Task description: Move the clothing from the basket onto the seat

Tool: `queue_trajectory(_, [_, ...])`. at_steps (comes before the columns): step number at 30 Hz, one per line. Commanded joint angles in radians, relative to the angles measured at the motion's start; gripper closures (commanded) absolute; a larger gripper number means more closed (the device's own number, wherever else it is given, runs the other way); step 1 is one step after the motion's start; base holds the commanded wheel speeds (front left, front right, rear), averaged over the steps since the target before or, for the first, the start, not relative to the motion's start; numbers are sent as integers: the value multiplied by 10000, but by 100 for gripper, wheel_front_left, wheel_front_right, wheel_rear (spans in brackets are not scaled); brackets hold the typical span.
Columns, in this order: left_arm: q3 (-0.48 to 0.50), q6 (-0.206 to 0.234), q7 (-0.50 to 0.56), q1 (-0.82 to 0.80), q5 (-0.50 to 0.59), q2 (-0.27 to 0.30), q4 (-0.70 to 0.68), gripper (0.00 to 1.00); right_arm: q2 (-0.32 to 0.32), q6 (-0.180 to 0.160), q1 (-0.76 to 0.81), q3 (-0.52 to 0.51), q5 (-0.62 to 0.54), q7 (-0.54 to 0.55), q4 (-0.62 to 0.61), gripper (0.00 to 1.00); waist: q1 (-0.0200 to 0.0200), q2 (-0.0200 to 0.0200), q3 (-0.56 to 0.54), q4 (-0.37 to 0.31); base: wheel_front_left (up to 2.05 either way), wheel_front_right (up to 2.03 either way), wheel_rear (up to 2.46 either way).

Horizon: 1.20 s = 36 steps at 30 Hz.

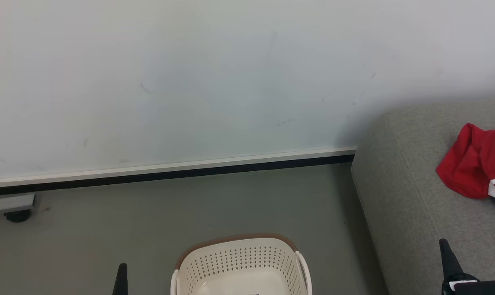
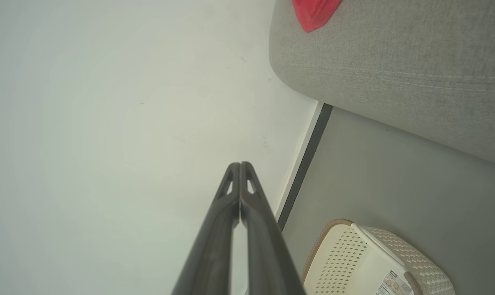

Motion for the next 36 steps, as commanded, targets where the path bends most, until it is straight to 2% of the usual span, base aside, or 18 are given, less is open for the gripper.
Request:
queue_trajectory(1, [30,-45,59,-236,-225,20,-3,100,6,2,-198,-97,227,66,-42,100,-1,0,9,2,0,0,0])
queue_trajectory(36, [62,-369,504,-649,-3038,-57,458,100,201,2,-318,-1296,2928,1091,56,100,-1,0,268,41,0,0,0])
